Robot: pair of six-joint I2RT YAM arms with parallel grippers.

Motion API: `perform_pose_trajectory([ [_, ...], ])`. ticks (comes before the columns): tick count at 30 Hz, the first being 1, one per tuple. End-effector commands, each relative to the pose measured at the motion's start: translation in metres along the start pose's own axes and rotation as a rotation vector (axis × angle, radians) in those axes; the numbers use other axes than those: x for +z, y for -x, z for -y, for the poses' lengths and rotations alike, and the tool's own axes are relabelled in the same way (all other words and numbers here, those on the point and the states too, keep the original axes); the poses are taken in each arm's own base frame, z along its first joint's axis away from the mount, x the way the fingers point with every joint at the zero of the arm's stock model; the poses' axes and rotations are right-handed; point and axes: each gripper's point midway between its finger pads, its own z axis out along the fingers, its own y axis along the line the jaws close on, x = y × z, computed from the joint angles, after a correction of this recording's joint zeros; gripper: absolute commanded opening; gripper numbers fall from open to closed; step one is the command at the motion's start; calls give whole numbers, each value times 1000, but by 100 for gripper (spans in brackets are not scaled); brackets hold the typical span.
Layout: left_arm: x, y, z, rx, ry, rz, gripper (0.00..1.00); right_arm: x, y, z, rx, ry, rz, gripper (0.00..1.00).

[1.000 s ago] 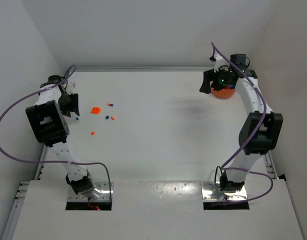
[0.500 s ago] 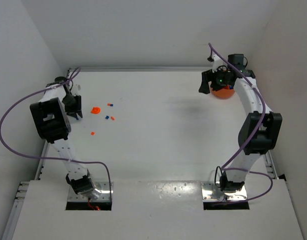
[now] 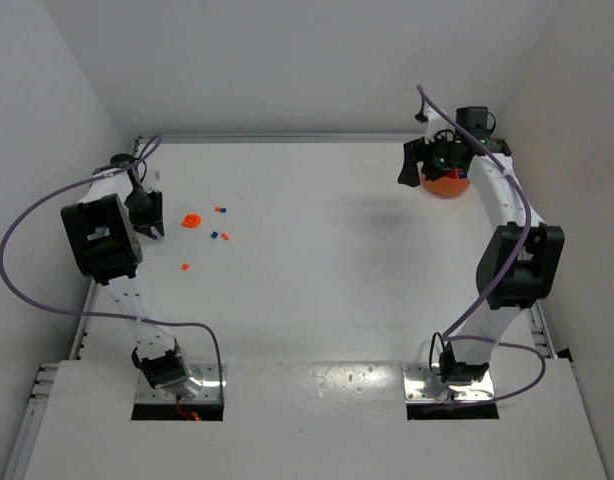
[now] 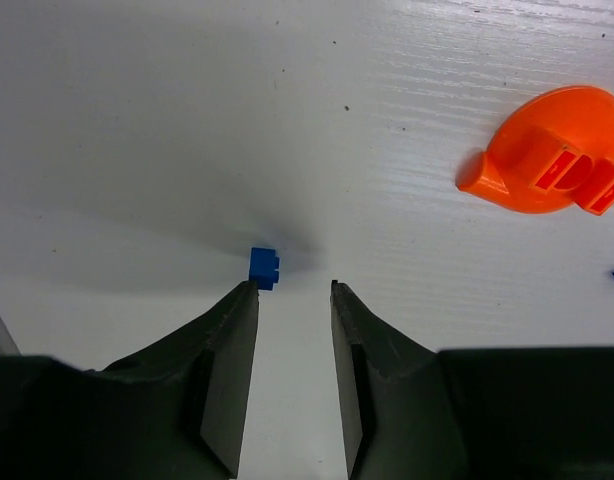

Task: Sort the legos into containers by color

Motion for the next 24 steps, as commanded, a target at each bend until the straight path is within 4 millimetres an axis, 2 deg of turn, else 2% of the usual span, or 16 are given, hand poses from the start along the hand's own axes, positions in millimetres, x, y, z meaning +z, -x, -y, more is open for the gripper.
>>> perform_pose_trajectory([
  [1,-12,15,-5,-10,34,54,41,-3,21,2,-53,-14,51,76],
  [9,-12,14,-8,-11,53,51,41,2,19,-1,-54,-4,42,76],
  [15,-4,13,-9,-11,52,41,41,5,17,0,-50,-1,34,76],
  [24,3,14,-11,-12,59,30,35,5,17,0,-50,-1,34,76],
])
